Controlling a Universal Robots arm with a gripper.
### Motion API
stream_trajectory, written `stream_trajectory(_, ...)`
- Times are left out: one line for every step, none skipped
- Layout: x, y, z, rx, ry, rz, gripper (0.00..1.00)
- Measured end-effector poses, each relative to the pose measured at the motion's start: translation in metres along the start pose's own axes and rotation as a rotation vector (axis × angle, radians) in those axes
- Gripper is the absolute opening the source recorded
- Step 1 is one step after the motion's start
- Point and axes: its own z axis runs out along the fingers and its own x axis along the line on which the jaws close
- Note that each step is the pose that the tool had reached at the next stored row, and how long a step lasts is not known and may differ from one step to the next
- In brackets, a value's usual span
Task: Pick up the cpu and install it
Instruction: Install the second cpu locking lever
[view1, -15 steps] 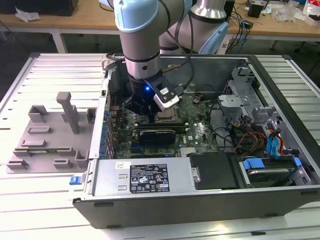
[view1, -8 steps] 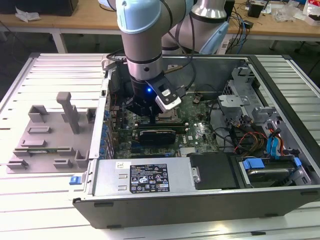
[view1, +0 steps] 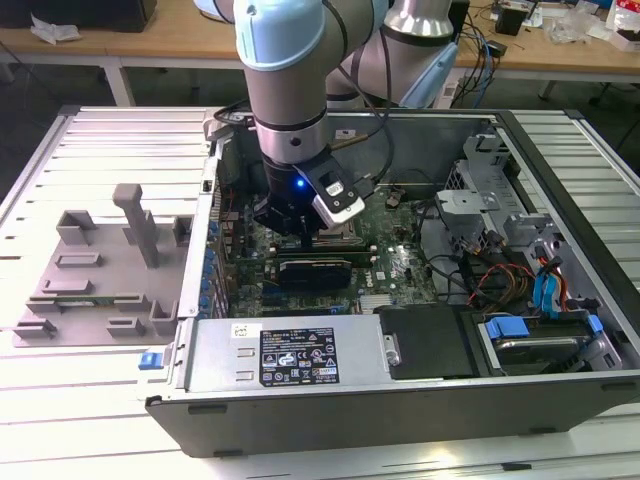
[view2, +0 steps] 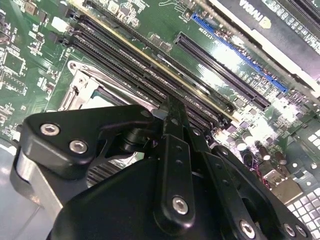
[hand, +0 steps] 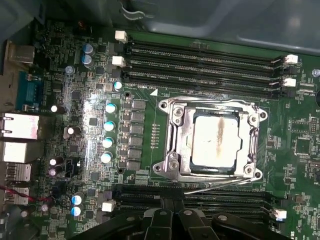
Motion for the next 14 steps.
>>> stream_trajectory(0.0003, -0.0002, 0.0, -0.0031, -0.0033, 0.0, 0.11)
stream_trajectory(0.0017, -0.0007, -0.0002, -0.0168, -0.0194, 0.002, 0.11)
stream_trajectory(0.0029, -0.0012, -0.0002, -0.0229, -0.0263, 0.002, 0.11)
stream_trajectory(0.006, -0.0017, -0.0002, -0.0297, -0.0352, 0.003, 0.11)
stream_trajectory(0.0083, -0.0017, -0.0003, -0.0317, -0.039, 0.003, 0.11)
stream_trajectory(0.0118, -0.0016, -0.0001, -0.0337, -0.0442, 0.003, 0.11)
stream_trajectory(0.0144, -0.0014, 0.0003, -0.0346, -0.0481, 0.003, 0.11)
stream_trajectory(0.0159, -0.0013, 0.0008, -0.0353, -0.0525, 0.003, 0.11)
stream_trajectory(0.0165, -0.0012, 0.0012, -0.0365, -0.0581, 0.003, 0.11)
stream_trajectory(0.0167, -0.0012, 0.0014, -0.0385, -0.0626, 0.004, 0.11)
stream_trajectory(0.017, -0.0012, 0.0016, -0.043, -0.0695, 0.004, 0.11)
stream_trajectory(0.0172, -0.0012, 0.0017, -0.0462, -0.0734, 0.004, 0.11)
stream_trajectory(0.0175, -0.0012, 0.0018, -0.0508, -0.0789, 0.005, 0.11)
stream_trajectory(0.0182, -0.0011, 0.002, -0.0551, -0.0842, 0.005, 0.11)
